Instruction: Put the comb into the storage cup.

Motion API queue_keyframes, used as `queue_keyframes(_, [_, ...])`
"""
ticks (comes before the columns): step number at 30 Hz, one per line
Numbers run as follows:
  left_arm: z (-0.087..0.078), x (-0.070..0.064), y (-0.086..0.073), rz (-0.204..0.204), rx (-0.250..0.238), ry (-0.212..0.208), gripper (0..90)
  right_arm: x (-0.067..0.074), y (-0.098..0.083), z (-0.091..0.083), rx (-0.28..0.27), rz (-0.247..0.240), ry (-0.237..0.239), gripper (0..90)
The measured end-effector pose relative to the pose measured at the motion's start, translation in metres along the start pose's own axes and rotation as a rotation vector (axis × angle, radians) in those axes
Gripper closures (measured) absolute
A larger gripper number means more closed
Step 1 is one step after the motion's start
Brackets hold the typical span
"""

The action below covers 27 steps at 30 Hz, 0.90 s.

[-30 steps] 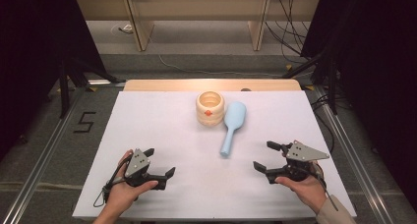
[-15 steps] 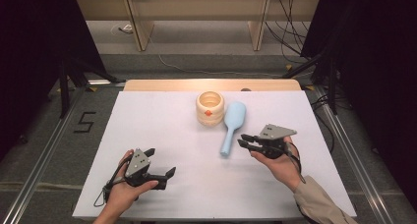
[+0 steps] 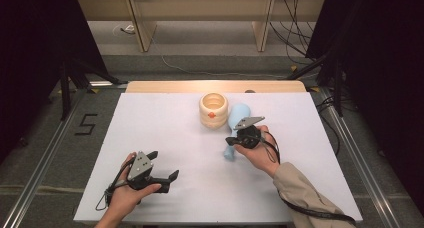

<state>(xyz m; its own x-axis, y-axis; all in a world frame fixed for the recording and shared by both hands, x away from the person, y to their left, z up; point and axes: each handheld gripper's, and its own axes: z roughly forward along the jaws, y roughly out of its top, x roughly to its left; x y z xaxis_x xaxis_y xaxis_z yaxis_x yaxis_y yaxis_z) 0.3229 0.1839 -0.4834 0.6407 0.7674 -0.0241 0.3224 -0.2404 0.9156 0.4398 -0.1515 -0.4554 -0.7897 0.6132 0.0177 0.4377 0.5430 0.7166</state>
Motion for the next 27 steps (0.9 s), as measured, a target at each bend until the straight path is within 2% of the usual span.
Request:
queue_keyframes(2, [0.0, 0.0, 0.0, 0.001, 0.0, 0.0, 2.4, 0.001, 0.001, 0.006, 0.033, 0.022, -0.007, 90.0])
queue_keyframes(5, [0.0, 0.0, 0.0, 0.0, -0.002, 0.001, 2.5, 0.001, 0.003, 0.009, 0.047, 0.042, -0.009, 90.0])
queue_keyframes(6, [0.0, 0.0, 0.0, -0.001, -0.002, 0.001, 2.5, 0.001, 0.005, 0.012, 0.073, 0.058, -0.005, 90.0])
queue_keyframes(13, [0.0, 0.0, 0.0, -0.001, -0.002, -0.001, 2.6, 0.005, 0.01, 0.02, 0.11, 0.068, 0.005, 90.0])
queue_keyframes(14, [0.0, 0.0, 0.0, -0.001, 0.0, -0.001, 2.6, 0.007, 0.011, 0.023, 0.132, 0.073, 0.012, 90.0])
queue_keyframes(17, [0.0, 0.0, 0.0, -0.001, -0.002, -0.001, 2.6, 0.007, 0.011, 0.027, 0.146, 0.07, 0.009, 90.0])
queue_keyframes(23, [-0.001, 0.0, 0.0, 0.001, -0.002, -0.002, 2.6, 0.007, 0.013, 0.027, 0.166, 0.11, 0.002, 90.0])
queue_keyframes(27, [-0.001, 0.0, 0.0, -0.002, -0.004, -0.002, 2.8, 0.006, 0.013, 0.025, 0.173, 0.12, -0.009, 90.0])
